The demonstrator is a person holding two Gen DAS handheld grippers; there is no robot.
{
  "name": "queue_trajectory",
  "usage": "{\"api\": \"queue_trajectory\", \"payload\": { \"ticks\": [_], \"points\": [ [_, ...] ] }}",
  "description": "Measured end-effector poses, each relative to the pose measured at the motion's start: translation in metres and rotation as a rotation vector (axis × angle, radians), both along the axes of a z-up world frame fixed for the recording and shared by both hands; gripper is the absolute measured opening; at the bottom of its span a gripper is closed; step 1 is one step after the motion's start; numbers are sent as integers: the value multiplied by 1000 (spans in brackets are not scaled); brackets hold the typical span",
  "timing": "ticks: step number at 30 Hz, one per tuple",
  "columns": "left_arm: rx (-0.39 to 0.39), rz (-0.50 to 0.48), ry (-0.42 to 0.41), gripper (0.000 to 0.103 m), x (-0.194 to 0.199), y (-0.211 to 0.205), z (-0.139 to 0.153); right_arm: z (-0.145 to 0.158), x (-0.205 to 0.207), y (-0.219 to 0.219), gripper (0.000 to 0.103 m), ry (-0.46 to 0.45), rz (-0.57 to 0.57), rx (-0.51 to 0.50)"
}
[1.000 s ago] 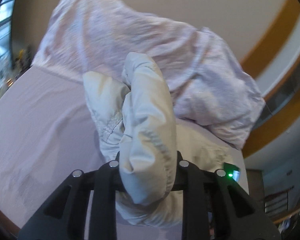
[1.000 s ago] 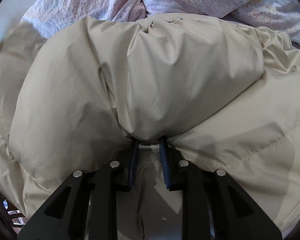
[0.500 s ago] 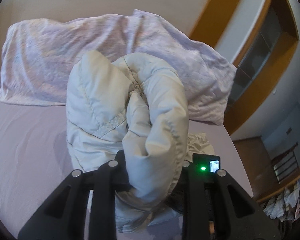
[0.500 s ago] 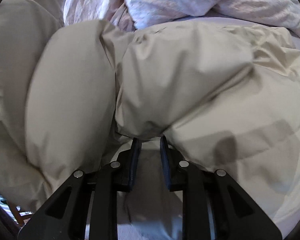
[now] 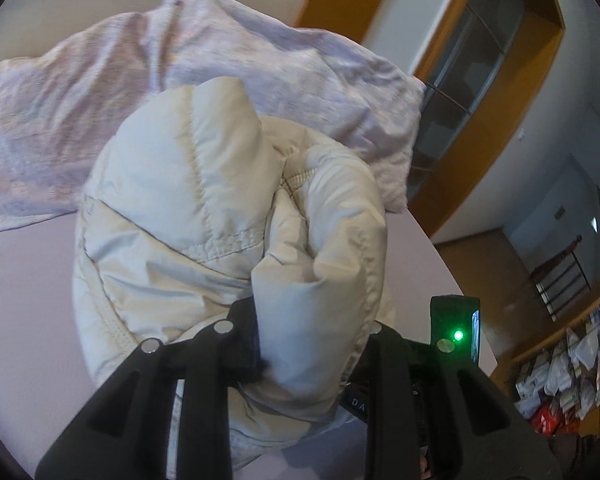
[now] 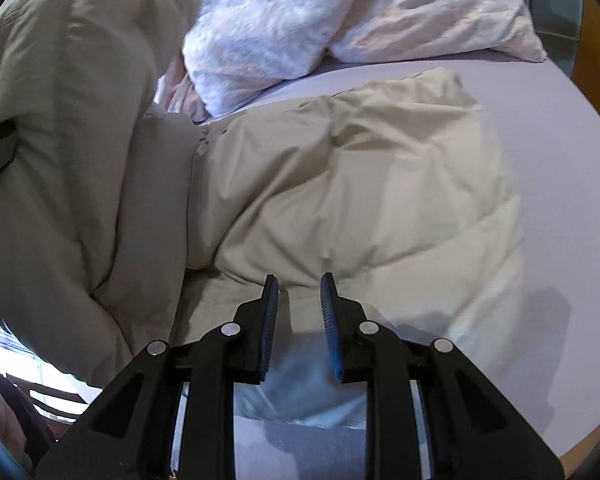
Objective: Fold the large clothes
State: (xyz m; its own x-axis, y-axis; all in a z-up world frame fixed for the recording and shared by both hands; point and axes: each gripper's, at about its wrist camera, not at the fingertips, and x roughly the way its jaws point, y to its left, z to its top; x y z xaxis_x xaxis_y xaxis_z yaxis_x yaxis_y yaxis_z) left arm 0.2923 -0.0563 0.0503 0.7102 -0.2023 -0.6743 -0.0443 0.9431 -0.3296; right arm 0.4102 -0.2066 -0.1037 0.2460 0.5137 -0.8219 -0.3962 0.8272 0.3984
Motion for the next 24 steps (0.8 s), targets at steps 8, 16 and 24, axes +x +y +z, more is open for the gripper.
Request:
{"api": "queue_trajectory", "payload": {
  "ticks": [8,16,24],
  "points": [
    [-19,-103,49,26,21,-52,-24,1,0,-52,31,-47,-84,-56],
    [-31,-189,127,26,43,-101,-57,-13,10,-102,31,-27,-177,-86],
    [-30,-216,169,27,52,-126,-79,-24,20,-128,31,-10,-231,-108]
  ]
}}
